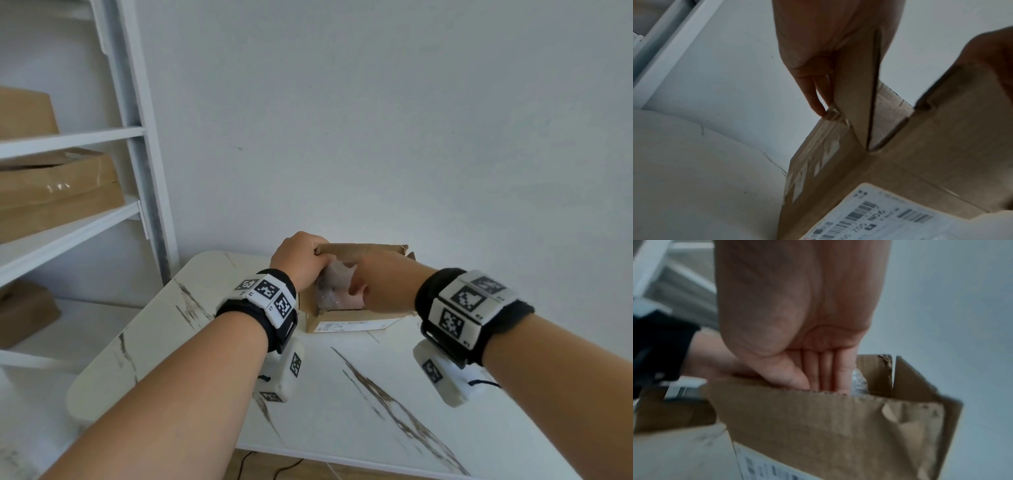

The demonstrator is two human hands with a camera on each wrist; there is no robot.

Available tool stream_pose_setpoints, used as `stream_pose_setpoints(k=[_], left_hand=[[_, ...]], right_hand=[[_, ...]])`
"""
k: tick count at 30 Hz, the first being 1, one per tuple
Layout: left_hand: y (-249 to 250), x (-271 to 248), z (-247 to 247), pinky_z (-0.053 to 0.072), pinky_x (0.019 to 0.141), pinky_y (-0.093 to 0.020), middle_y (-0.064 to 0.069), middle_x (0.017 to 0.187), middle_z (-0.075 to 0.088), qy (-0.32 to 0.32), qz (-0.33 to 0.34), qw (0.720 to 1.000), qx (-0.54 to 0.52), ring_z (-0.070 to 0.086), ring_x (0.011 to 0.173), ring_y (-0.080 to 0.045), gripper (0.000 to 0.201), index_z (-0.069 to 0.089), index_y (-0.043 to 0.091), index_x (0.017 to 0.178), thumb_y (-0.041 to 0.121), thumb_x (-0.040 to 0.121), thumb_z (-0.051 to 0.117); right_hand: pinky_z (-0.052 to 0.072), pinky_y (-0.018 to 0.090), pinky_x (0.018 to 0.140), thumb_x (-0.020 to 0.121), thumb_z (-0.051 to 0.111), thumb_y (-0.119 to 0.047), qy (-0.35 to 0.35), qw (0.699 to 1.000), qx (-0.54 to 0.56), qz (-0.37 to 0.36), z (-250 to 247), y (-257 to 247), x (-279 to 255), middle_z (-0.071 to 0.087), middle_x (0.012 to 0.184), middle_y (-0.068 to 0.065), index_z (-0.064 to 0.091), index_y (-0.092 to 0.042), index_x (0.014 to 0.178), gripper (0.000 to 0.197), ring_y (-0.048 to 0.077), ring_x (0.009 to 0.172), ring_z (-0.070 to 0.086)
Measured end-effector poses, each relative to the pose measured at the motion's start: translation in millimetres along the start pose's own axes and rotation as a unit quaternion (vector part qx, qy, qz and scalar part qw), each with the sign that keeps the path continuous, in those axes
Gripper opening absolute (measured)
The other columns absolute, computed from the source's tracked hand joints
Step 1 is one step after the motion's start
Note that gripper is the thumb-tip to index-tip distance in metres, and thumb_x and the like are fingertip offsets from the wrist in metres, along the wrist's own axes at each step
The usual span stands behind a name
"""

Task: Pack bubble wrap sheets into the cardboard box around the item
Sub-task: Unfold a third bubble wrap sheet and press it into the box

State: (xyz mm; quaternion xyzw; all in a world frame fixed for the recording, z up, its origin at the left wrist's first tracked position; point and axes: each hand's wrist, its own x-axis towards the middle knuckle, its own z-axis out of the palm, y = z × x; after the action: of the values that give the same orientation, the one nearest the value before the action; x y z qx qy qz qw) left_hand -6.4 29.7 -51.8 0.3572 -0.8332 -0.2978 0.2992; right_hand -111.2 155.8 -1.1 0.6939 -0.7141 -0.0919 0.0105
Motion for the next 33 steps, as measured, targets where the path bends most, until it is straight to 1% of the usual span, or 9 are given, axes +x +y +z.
stream_pose_setpoints(k=[5, 8, 13, 16, 20, 23, 25, 28, 33], left_hand=[[-2.1, 0.7, 0.8, 0.033, 0.060, -0.027, -0.003, 0.059, 0.044, 0.001, 0.002, 1.000, 0.002, 0.040, 0.060, -0.020, 0.032, 0.052, 0.006, 0.061, 0.021, 0.087, 0.062], [-2.8, 0.7, 0.4, 0.032, 0.057, -0.025, 0.001, 0.054, 0.041, 0.003, 0.006, 1.000, 0.011, 0.039, 0.056, -0.017, 0.035, 0.051, 0.010, 0.056, 0.020, 0.088, 0.063], [-3.3, 0.1, 0.1, 0.032, 0.052, -0.023, 0.001, 0.051, 0.046, 0.006, 0.025, 0.999, 0.026, 0.041, 0.054, -0.015, 0.028, 0.059, 0.013, 0.062, 0.019, 0.089, 0.062], [-3.5, 0.0, -0.1, 0.039, 0.060, -0.026, -0.016, 0.068, 0.064, 0.009, 0.035, 0.999, 0.029, 0.047, 0.060, -0.019, 0.022, 0.070, 0.002, 0.079, 0.020, 0.089, 0.062], [-3.4, 0.1, -0.5, 0.042, 0.064, -0.025, -0.009, 0.071, 0.068, 0.011, 0.037, 0.999, 0.034, 0.054, 0.067, -0.025, 0.017, 0.076, 0.008, 0.086, 0.018, 0.089, 0.062], [-0.3, -1.1, -2.1, 0.047, 0.074, -0.032, -0.015, 0.093, 0.070, 0.022, 0.030, 0.999, 0.035, 0.059, 0.081, -0.034, 0.019, 0.074, 0.002, 0.094, 0.016, 0.090, 0.062], [2.8, -1.4, -4.5, 0.049, 0.076, -0.034, -0.017, 0.092, 0.067, 0.019, 0.018, 0.999, 0.034, 0.058, 0.087, -0.037, 0.018, 0.070, -0.003, 0.084, 0.013, 0.089, 0.062], [12.8, 2.9, -7.4, 0.039, 0.055, -0.023, -0.003, 0.061, 0.055, -0.010, -0.018, 0.998, 0.062, 0.053, 0.068, -0.027, 0.032, 0.057, 0.019, 0.055, 0.000, 0.081, 0.060], [20.4, 8.9, -1.0, 0.041, 0.068, -0.026, 0.001, 0.087, 0.062, -0.019, -0.059, 0.994, 0.088, 0.056, 0.082, -0.020, 0.027, 0.057, 0.022, 0.072, -0.003, 0.081, 0.048]], right_hand=[[0.049, 0.029, 0.083, 0.086, 0.046, -0.006, -0.032, 0.996, -0.079, 0.002, 10.1, -6.2, 6.2, 0.065, 0.109, 0.008, 0.063, -0.006, 0.111, 0.030, 0.024, 0.097, 0.062], [0.047, 0.026, 0.076, 0.090, 0.045, -0.007, -0.084, 0.993, -0.074, 0.029, 12.1, -8.2, 11.4, 0.064, 0.108, 0.008, 0.060, -0.005, 0.113, 0.028, 0.021, 0.089, 0.058], [0.044, 0.030, 0.095, 0.097, 0.044, -0.017, -0.143, 0.986, -0.078, 0.039, 12.2, -2.8, 22.5, 0.058, 0.126, 0.009, 0.052, -0.007, 0.130, 0.035, 0.025, 0.116, 0.056], [0.046, 0.034, 0.099, 0.096, 0.046, -0.016, -0.146, 0.987, -0.048, 0.050, 9.5, 1.4, 29.2, 0.057, 0.126, 0.010, 0.050, -0.007, 0.133, 0.038, 0.025, 0.112, 0.056], [0.042, 0.041, 0.105, 0.093, 0.050, -0.020, -0.127, 0.990, -0.029, 0.047, 14.0, 5.6, 29.0, 0.050, 0.138, 0.007, 0.041, -0.015, 0.141, 0.049, 0.028, 0.124, 0.051], [0.045, 0.032, 0.098, 0.093, 0.052, -0.015, -0.136, 0.988, -0.051, 0.049, 24.7, -2.6, 28.0, 0.045, 0.141, 0.007, 0.035, -0.014, 0.144, 0.054, 0.026, 0.120, 0.053], [0.046, 0.033, 0.098, 0.092, 0.052, -0.016, -0.122, 0.991, -0.023, 0.047, 22.2, 0.3, 29.0, 0.047, 0.139, 0.006, 0.037, -0.013, 0.144, 0.054, 0.027, 0.120, 0.054], [0.043, 0.033, 0.103, 0.089, 0.052, -0.010, -0.061, 0.997, 0.028, 0.029, 6.1, 11.4, 21.4, 0.058, 0.131, 0.000, 0.053, -0.019, 0.134, 0.046, 0.023, 0.123, 0.053], [0.050, 0.032, 0.094, 0.086, 0.054, -0.010, -0.009, 1.000, -0.003, 0.027, -0.5, 13.2, 7.5, 0.067, 0.117, -0.003, 0.070, -0.021, 0.115, 0.034, 0.018, 0.110, 0.060]])
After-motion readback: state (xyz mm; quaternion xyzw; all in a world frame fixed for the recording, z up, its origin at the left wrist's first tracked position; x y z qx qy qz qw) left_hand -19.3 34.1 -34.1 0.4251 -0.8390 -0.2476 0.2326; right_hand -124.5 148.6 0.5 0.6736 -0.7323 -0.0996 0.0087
